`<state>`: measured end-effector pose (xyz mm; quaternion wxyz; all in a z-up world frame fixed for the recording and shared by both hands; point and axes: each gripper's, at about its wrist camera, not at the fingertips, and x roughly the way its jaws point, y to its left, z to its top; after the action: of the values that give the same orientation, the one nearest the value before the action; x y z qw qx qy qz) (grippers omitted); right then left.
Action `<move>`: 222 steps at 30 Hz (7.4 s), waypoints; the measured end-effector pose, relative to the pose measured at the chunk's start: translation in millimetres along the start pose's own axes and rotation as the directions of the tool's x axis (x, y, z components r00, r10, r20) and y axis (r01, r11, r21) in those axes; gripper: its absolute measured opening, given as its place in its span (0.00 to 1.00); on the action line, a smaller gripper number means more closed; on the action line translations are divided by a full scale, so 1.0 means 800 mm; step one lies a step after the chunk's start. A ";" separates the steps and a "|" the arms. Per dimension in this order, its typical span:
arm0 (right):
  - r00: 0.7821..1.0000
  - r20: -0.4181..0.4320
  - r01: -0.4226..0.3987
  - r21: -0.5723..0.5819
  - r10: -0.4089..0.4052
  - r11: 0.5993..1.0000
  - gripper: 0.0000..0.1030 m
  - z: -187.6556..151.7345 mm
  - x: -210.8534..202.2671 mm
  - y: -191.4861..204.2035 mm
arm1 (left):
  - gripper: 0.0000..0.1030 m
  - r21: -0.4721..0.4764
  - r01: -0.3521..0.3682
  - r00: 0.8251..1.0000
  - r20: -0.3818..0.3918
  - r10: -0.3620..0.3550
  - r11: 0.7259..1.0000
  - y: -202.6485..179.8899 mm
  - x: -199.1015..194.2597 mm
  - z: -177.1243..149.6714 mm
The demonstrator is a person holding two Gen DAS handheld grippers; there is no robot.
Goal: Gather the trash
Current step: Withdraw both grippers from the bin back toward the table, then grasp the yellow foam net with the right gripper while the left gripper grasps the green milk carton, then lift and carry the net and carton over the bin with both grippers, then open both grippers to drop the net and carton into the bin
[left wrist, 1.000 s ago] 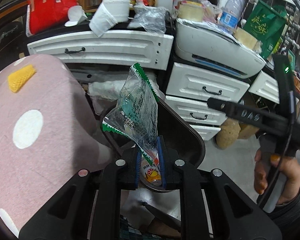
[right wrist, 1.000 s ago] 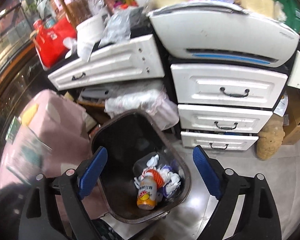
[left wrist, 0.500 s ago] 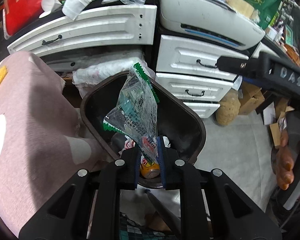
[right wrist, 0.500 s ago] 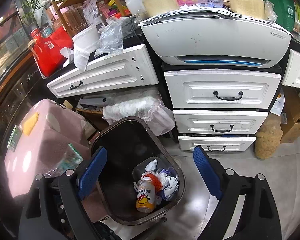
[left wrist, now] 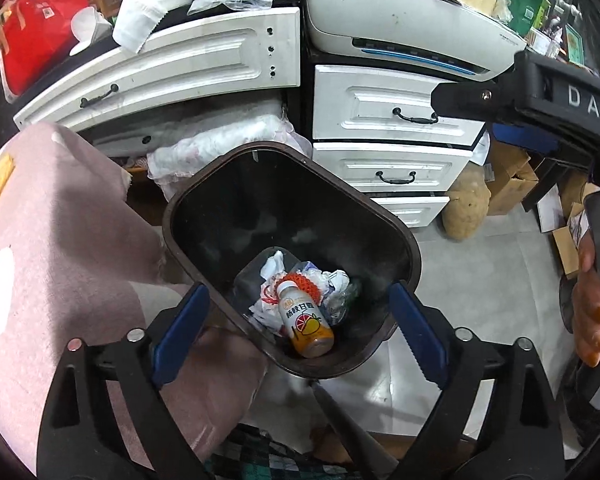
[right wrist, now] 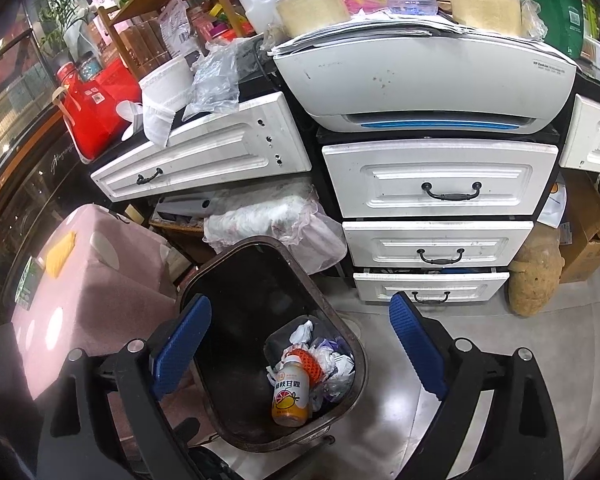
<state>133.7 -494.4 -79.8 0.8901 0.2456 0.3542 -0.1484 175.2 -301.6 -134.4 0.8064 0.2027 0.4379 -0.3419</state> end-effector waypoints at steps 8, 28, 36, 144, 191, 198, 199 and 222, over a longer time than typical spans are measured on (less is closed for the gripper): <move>1.000 0.018 -0.004 -0.002 0.004 1.000 0.91 0.002 -0.005 0.000 | 0.90 -0.018 -0.004 0.999 0.042 0.005 1.000 0.005 -0.019 -0.006; 0.992 -0.002 -0.122 -0.212 0.124 0.970 0.92 0.000 -0.016 0.113 | 0.94 -0.253 -0.071 0.965 0.229 0.131 0.965 0.119 -0.158 -0.051; 0.977 -0.059 -0.214 -0.364 0.207 0.906 0.93 -0.009 -0.008 0.203 | 0.94 -0.339 -0.201 0.943 0.188 0.275 0.919 0.197 -0.180 -0.089; 0.979 -0.112 -0.200 -0.423 0.168 0.884 0.22 -0.039 -0.006 0.146 | 0.50 -0.260 -0.021 0.913 0.388 0.125 0.965 0.120 -0.204 -0.028; 0.991 0.031 0.131 -0.106 -0.128 0.986 0.90 -0.027 0.015 0.005 | 0.50 -0.172 0.034 0.999 -0.009 -0.036 0.984 0.032 0.039 0.003; 0.992 0.040 0.126 -0.080 -0.123 0.989 0.91 -0.026 0.006 0.002 | 0.51 -0.156 0.035 0.997 -0.067 -0.046 0.987 0.022 0.068 0.001; 0.992 0.041 0.125 -0.080 -0.122 0.989 0.91 -0.026 0.006 0.002 | 0.51 -0.148 0.034 0.996 -0.072 -0.045 0.988 0.020 0.071 0.002; 0.985 0.122 0.132 -0.088 -0.120 0.987 0.94 -0.020 -0.029 0.012 | 0.86 -0.072 -0.023 0.997 0.076 0.028 0.997 -0.003 -0.004 -0.001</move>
<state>112.3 -475.4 -70.2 0.9087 0.1708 0.3234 -0.2013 171.6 -301.3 -132.0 0.8337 0.1660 0.4157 -0.3233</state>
